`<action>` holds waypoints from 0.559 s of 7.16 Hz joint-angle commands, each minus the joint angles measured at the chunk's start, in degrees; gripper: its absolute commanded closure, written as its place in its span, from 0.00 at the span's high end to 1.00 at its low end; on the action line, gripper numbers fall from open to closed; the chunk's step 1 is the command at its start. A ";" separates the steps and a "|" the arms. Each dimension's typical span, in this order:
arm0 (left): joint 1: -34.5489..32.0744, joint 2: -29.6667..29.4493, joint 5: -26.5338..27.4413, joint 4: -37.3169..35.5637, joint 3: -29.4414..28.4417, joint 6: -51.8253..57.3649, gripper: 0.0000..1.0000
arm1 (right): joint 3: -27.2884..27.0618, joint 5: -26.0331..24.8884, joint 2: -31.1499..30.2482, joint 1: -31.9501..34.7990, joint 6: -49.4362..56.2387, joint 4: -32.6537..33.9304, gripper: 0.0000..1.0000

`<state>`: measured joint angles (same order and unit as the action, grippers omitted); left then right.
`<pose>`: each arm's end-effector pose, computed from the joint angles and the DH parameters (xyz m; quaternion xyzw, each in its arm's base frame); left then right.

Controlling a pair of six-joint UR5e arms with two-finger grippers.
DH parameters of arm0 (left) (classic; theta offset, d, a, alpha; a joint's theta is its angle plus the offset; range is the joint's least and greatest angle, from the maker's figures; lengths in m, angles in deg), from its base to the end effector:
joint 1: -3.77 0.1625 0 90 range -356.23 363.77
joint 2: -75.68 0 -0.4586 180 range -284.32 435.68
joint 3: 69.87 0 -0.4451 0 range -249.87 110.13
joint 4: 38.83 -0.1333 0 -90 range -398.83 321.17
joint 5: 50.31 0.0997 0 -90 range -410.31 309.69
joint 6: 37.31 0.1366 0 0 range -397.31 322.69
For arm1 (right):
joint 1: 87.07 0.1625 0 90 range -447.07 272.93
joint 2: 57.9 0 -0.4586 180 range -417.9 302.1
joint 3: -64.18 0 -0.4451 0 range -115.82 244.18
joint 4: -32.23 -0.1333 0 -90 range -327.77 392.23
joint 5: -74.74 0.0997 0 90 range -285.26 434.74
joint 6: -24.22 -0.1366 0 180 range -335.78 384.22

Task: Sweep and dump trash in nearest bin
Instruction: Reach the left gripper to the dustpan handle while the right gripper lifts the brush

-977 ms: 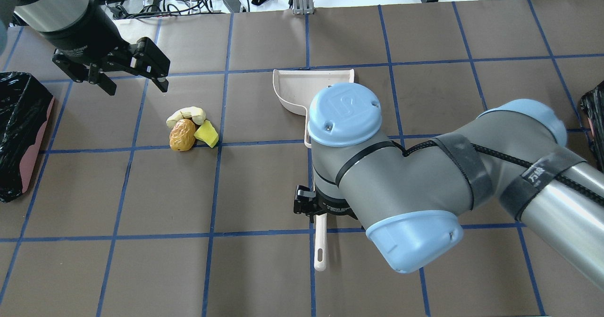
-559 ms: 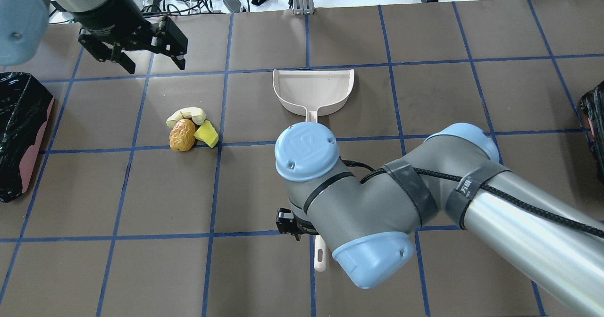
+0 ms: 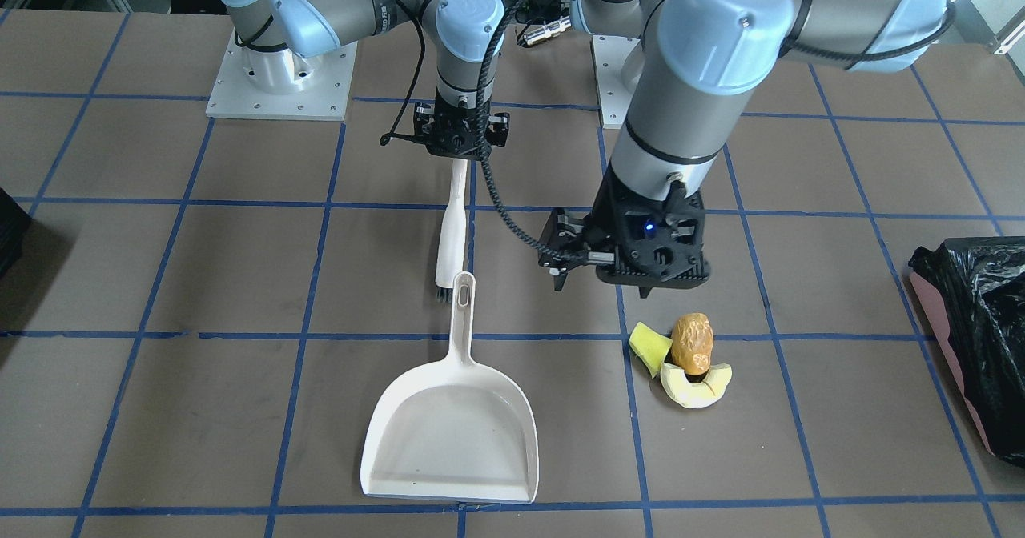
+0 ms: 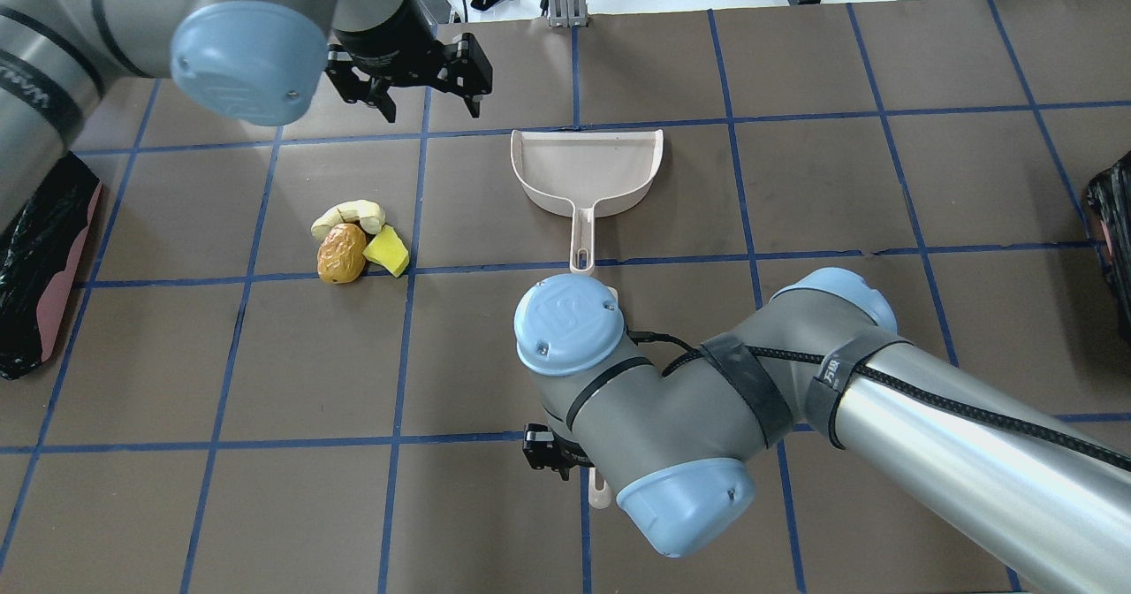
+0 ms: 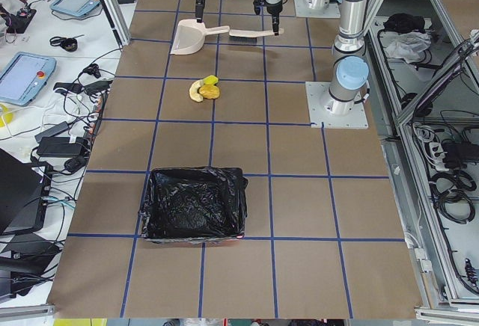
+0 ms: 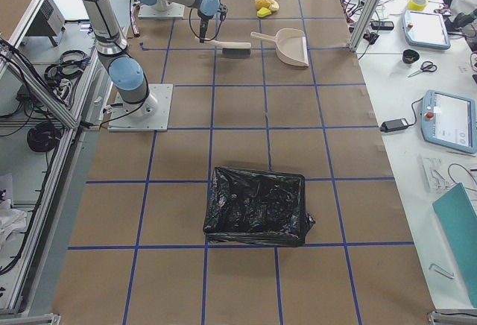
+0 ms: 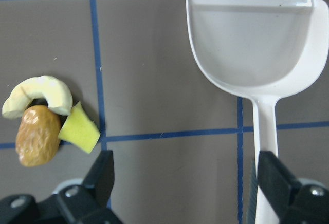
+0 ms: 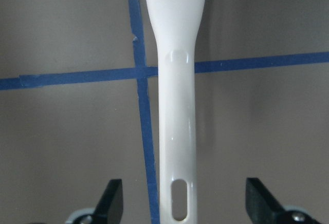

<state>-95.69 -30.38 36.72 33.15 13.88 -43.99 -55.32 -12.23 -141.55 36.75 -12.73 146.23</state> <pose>-0.2508 -0.6513 0.4066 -0.0260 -0.9968 0.0672 0.0356 0.3845 -0.3215 0.2036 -0.0299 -0.9939 -0.0994 0.0383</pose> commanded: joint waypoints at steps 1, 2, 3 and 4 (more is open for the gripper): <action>-3.97 -5.54 -0.02 -6.90 0.01 -3.57 1.00 | -1.08 0.05 0.50 0.02 0.21 2.37 0.61; -6.51 -7.74 0.67 -7.81 0.01 -4.99 1.00 | -0.91 0.13 0.50 0.02 0.30 2.37 0.33; -8.79 -9.24 3.55 -8.78 0.09 -5.62 0.99 | -1.00 0.05 0.50 0.02 0.30 2.37 0.09; -9.60 -10.22 4.54 -8.79 0.18 -5.45 1.00 | -1.00 0.05 0.50 0.02 0.30 2.37 0.00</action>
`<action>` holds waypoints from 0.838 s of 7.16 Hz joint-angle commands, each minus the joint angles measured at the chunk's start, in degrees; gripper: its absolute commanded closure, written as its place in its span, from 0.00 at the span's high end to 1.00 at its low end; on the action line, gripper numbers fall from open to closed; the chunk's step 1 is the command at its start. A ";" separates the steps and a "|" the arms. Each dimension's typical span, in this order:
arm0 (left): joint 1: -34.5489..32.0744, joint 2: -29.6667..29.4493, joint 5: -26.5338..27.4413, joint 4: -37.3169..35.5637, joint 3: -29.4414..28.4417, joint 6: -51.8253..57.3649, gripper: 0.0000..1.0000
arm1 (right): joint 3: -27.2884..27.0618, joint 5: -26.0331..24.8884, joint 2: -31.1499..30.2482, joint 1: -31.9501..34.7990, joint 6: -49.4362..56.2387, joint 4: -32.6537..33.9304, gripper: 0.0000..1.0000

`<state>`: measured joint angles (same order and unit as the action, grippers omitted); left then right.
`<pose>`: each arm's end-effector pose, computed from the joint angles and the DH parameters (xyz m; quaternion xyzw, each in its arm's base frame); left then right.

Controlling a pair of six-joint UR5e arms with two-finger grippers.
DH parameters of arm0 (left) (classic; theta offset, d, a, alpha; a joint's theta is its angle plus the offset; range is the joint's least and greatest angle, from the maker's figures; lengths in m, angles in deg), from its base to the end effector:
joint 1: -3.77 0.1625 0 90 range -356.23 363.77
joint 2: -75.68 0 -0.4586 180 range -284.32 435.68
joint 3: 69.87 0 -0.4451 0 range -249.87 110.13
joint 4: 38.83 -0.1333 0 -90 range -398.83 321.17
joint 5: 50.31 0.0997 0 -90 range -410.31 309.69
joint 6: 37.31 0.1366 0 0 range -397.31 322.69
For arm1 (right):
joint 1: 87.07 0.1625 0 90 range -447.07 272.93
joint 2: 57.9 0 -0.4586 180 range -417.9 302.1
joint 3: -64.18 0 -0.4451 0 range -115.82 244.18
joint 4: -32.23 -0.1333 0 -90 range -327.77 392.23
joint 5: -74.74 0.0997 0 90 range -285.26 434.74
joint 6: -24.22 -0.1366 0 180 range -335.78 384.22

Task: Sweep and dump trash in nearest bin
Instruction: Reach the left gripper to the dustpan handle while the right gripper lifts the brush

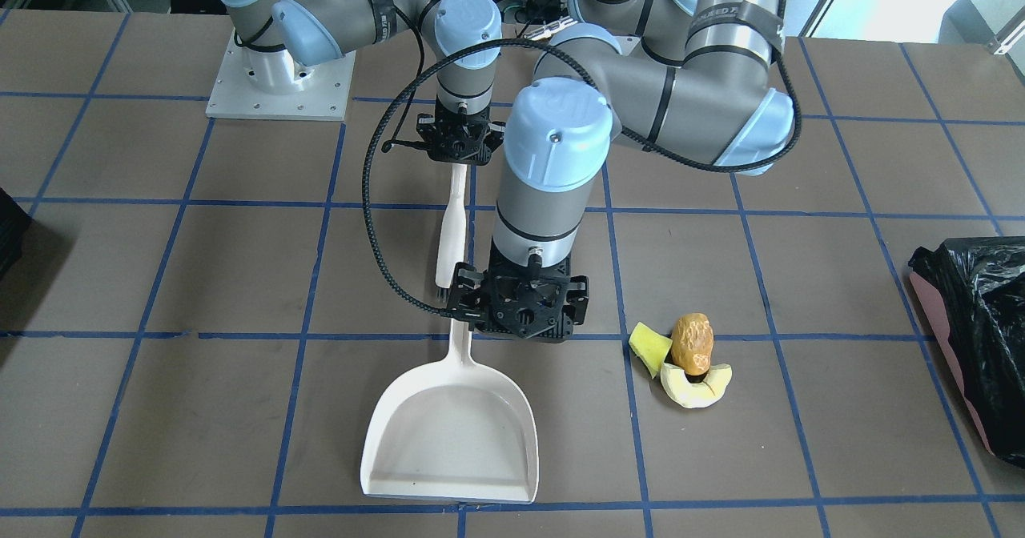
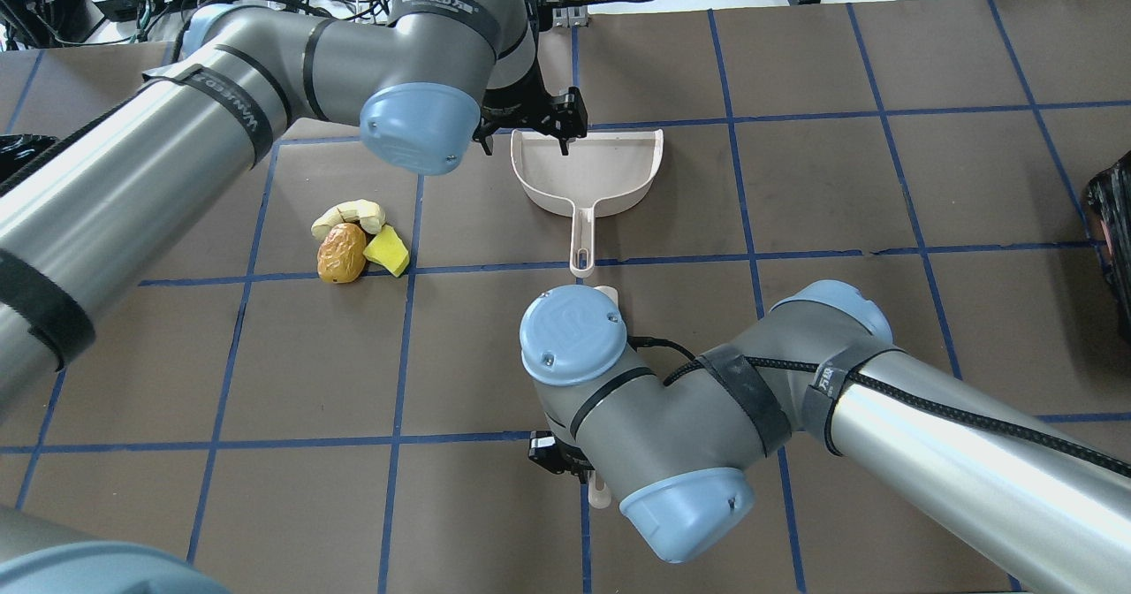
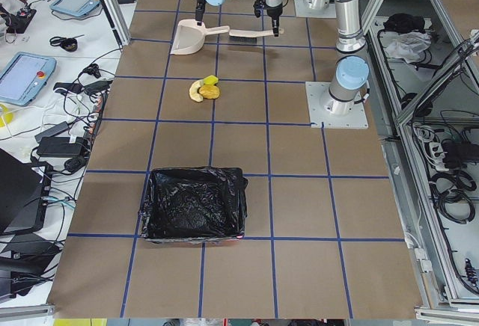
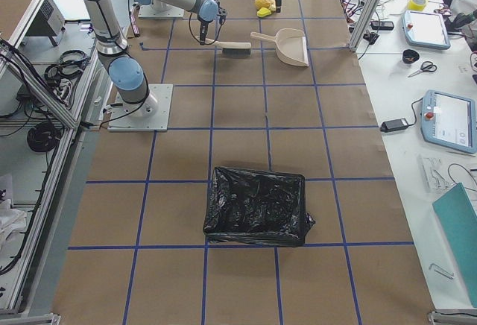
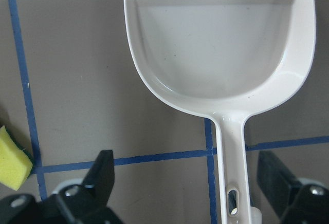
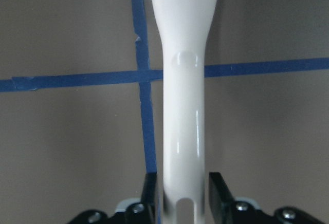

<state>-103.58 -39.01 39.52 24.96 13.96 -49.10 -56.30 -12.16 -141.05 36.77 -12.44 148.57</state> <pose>-0.3455 -0.6576 0.3158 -0.0485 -0.9966 0.0645 0.0183 0.3844 -0.3207 0.1950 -0.0271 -0.9947 -0.0937 0.0333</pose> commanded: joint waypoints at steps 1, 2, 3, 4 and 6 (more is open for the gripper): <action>-1.89 -2.81 0.27 -0.59 0.10 -0.34 1.00 | 0.15 -0.63 -0.08 0.00 0.01 -0.05 0.00; -2.42 -4.04 -2.09 -0.16 0.27 0.09 1.00 | 0.16 -0.73 -0.17 0.00 0.01 -0.05 0.00; -2.86 -4.92 -2.20 0.11 0.36 0.80 1.00 | 0.24 -0.73 -0.17 0.00 0.10 0.03 0.00; -3.12 -5.72 -2.20 0.81 0.62 2.72 1.00 | 0.24 -0.81 -0.17 0.00 0.10 0.03 0.00; -4.17 -6.34 -3.68 1.95 1.50 3.61 1.00 | 0.16 -0.73 -0.61 0.00 -0.34 0.03 0.00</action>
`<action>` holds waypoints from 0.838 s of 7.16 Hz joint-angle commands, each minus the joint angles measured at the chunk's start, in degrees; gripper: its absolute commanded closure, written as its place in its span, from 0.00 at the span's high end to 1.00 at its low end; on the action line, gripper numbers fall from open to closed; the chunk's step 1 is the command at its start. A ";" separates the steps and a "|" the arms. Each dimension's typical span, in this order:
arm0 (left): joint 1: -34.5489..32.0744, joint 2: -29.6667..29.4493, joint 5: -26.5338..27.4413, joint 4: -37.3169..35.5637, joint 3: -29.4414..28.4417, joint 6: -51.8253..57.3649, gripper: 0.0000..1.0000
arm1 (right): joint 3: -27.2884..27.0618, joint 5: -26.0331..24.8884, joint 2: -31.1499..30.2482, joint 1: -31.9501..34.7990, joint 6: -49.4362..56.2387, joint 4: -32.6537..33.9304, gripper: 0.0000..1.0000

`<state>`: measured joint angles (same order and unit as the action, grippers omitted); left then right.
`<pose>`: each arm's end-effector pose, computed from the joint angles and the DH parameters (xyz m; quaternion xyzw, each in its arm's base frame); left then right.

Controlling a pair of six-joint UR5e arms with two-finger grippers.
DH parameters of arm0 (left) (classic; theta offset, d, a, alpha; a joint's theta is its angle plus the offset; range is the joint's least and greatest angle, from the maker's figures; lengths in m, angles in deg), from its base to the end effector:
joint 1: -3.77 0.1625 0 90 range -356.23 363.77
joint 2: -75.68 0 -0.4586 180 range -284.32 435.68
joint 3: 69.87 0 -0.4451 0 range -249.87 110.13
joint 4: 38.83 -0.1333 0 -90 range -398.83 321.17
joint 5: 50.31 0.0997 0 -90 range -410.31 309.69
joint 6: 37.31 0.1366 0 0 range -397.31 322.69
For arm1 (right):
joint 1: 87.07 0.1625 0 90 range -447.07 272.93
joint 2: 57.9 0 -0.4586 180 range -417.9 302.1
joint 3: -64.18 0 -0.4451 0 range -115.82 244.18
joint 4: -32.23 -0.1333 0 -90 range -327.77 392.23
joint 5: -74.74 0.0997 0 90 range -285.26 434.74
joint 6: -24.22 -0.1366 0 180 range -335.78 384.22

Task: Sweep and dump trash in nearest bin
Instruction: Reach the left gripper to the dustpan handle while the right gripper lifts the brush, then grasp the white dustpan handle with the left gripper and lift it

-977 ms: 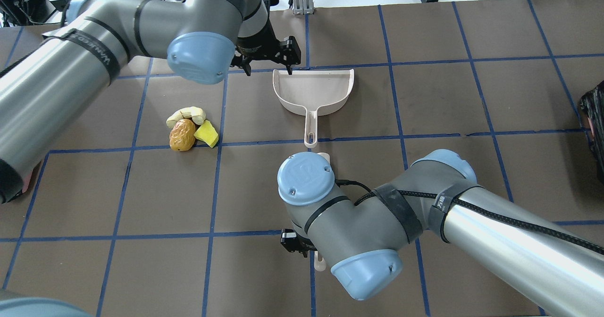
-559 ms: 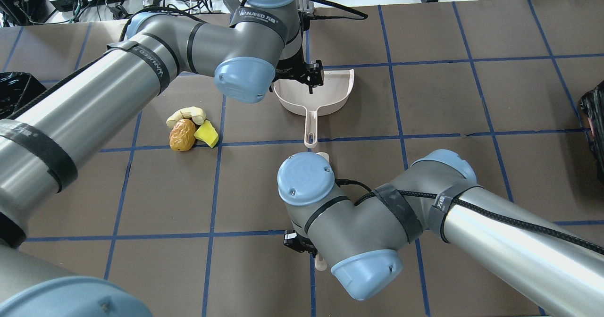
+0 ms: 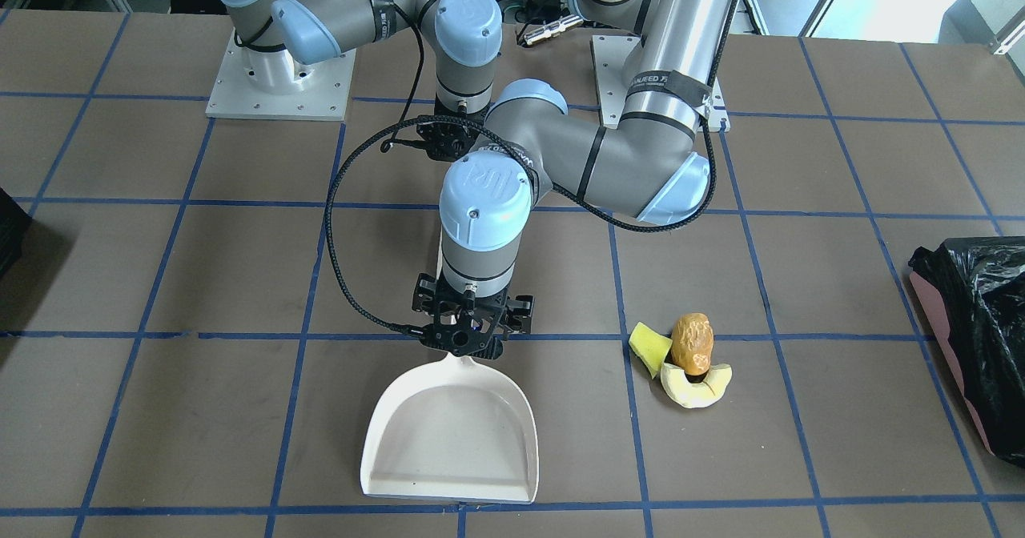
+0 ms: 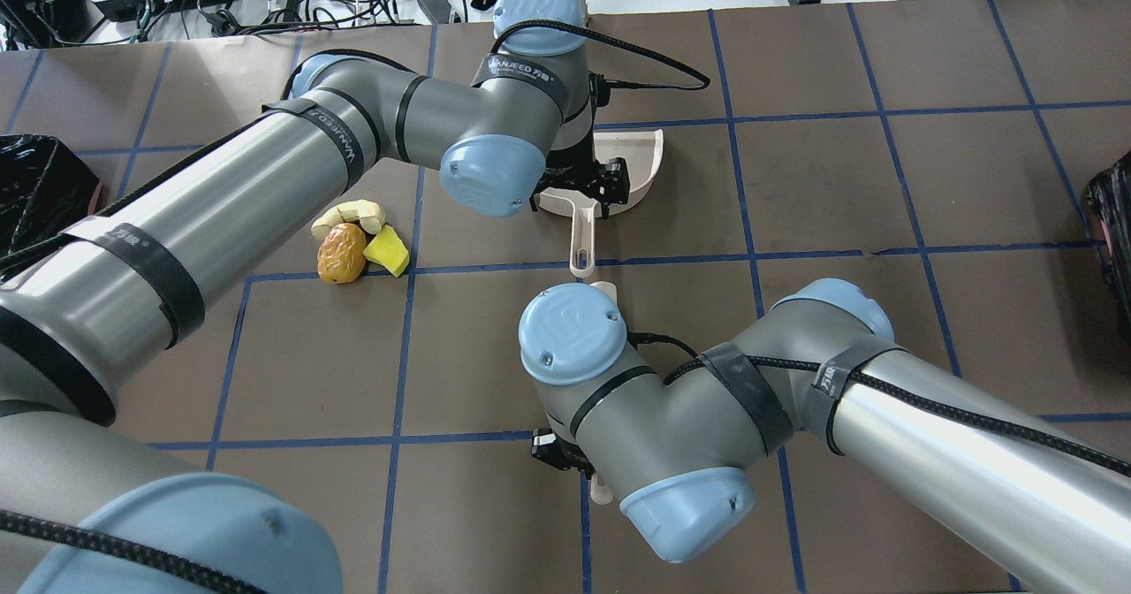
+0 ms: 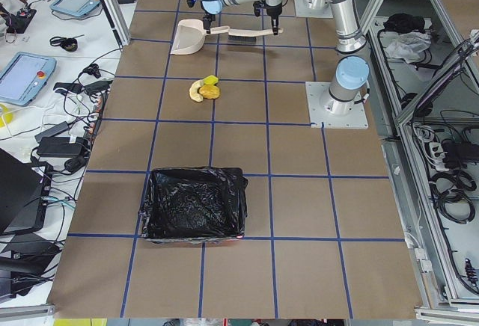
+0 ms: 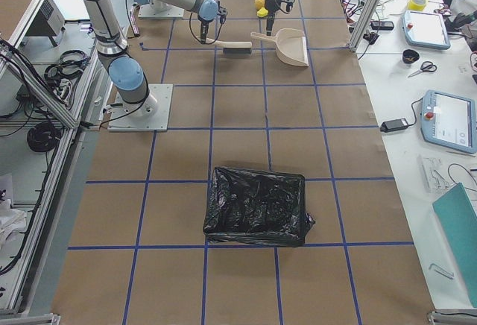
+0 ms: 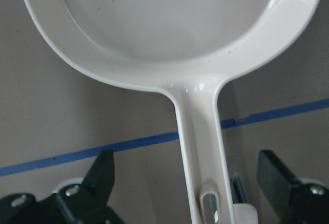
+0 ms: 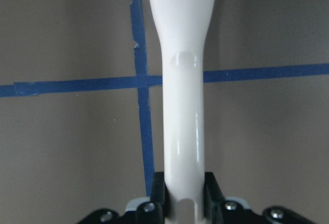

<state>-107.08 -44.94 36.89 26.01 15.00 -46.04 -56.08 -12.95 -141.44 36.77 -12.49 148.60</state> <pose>-0.3922 -0.6364 0.2286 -0.1055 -0.9941 -0.0090 0.0229 0.3837 -0.3230 0.1999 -0.0268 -0.9954 -0.0852 0.0357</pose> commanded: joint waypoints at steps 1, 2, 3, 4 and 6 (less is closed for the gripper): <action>-1.47 -0.24 -1.07 1.69 0.55 0.47 1.00 | -0.07 0.23 -0.22 0.09 -0.38 0.00 0.00; -1.47 -0.41 -1.15 2.22 0.73 0.47 1.00 | -0.15 0.32 -0.22 0.09 -0.56 -0.08 0.00; -1.47 -0.41 -1.15 3.27 0.81 0.47 0.94 | -0.15 0.14 -0.31 0.09 -1.08 -0.17 0.00; -1.47 -0.41 -0.98 4.76 0.90 0.47 0.83 | -0.15 0.58 -0.31 0.18 -2.22 -0.17 0.00; -1.47 -0.50 -1.07 4.86 1.08 0.30 0.71 | -0.07 -0.03 -0.31 0.97 -2.49 0.00 0.00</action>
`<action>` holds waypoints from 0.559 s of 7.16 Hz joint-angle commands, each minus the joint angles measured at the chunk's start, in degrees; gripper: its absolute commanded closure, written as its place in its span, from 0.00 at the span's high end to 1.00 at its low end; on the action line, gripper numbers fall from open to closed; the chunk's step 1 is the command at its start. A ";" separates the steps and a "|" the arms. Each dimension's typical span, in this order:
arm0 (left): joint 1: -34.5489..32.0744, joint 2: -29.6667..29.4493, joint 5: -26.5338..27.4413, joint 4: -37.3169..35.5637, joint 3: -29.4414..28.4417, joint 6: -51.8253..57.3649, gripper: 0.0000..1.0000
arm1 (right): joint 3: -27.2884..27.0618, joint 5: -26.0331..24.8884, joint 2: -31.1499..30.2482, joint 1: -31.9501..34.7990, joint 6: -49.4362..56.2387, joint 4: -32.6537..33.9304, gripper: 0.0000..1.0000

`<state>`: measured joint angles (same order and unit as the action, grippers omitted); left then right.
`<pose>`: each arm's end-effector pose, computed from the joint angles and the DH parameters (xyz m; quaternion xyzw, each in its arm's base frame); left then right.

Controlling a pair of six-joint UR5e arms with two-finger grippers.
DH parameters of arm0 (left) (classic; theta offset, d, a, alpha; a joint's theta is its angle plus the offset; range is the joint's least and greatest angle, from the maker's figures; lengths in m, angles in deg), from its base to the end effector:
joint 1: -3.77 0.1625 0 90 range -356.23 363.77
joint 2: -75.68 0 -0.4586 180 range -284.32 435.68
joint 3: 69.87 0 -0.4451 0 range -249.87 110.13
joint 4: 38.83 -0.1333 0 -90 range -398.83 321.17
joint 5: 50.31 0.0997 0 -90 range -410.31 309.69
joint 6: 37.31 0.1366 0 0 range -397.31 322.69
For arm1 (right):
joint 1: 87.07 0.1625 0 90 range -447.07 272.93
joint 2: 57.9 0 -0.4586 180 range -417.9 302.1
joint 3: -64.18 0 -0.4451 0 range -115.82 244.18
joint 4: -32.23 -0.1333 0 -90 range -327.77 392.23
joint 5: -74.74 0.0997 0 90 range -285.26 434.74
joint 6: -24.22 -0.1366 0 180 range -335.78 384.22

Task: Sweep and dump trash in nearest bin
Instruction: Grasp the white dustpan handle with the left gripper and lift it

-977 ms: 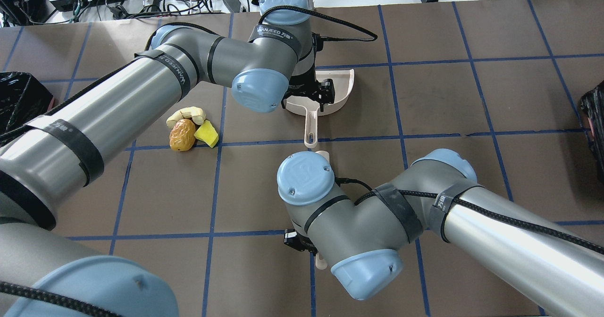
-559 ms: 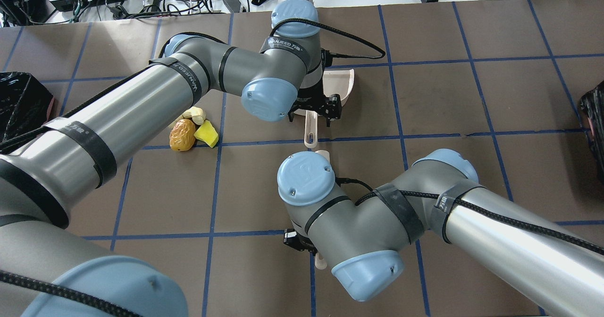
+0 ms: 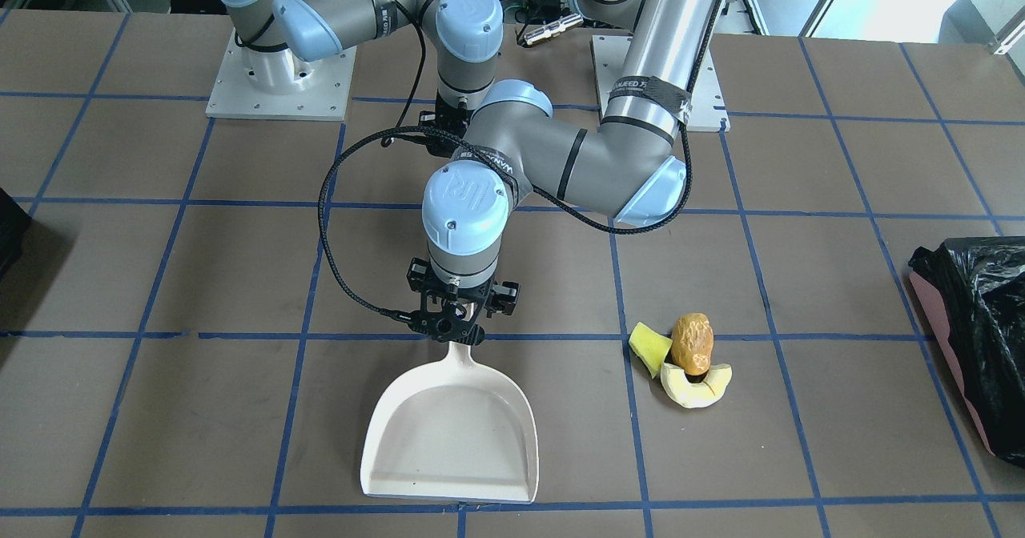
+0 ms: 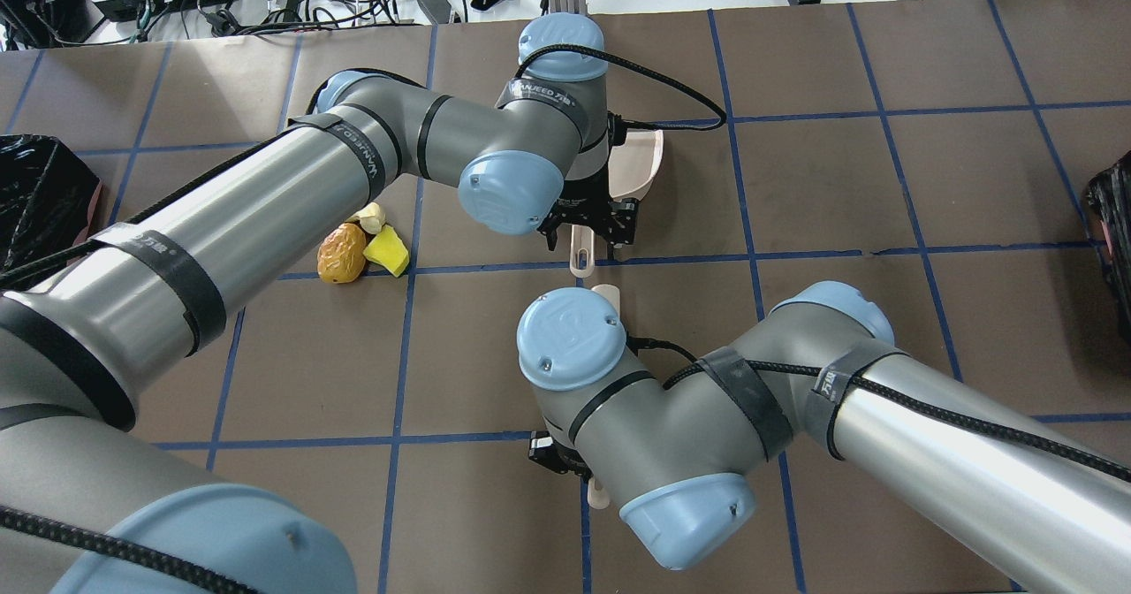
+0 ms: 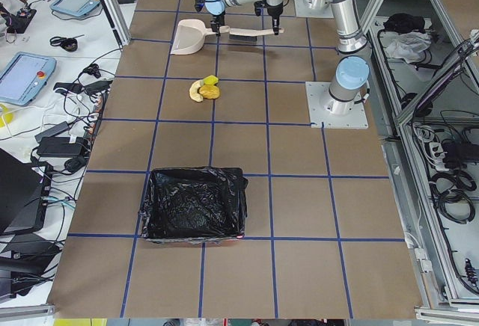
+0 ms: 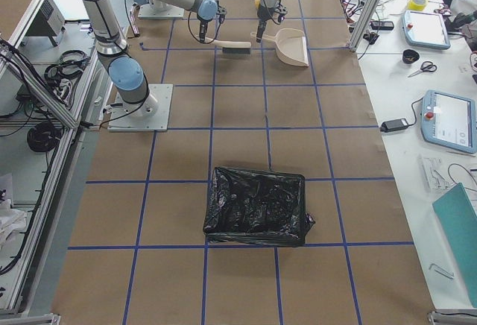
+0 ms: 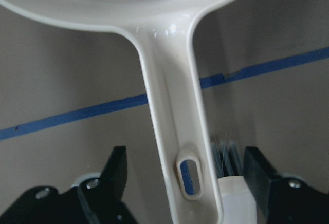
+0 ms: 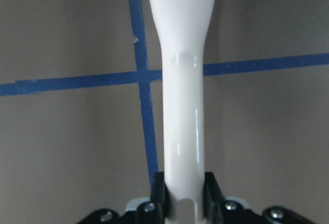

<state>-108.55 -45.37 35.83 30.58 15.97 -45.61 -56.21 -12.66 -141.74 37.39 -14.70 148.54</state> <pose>-0.4044 -0.6098 0.2077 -0.1200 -0.9907 -0.0618 0.0179 0.3870 -0.3174 0.2014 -0.0408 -0.9949 -0.0850 0.0352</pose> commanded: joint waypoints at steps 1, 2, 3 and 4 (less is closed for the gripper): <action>0.00 -0.15 -0.10 0.37 0.02 -0.57 0.58 | 0.16 -0.31 -0.01 0.35 -1.15 0.15 0.00; 0.00 -0.15 -0.19 0.37 0.02 -0.66 0.17 | 0.16 -0.31 -0.01 0.43 -3.07 0.15 0.00; 0.00 -0.24 -0.19 0.37 0.02 -0.58 0.00 | 0.16 -0.40 -0.09 0.43 -3.36 0.15 0.00; 0.00 -0.24 -0.19 0.37 -0.24 -0.23 0.00 | 0.25 -0.58 -0.09 0.87 -4.66 0.23 0.00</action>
<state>-108.55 -45.58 35.66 30.95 15.93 -46.11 -56.03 -13.08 -141.80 37.92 -18.03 148.71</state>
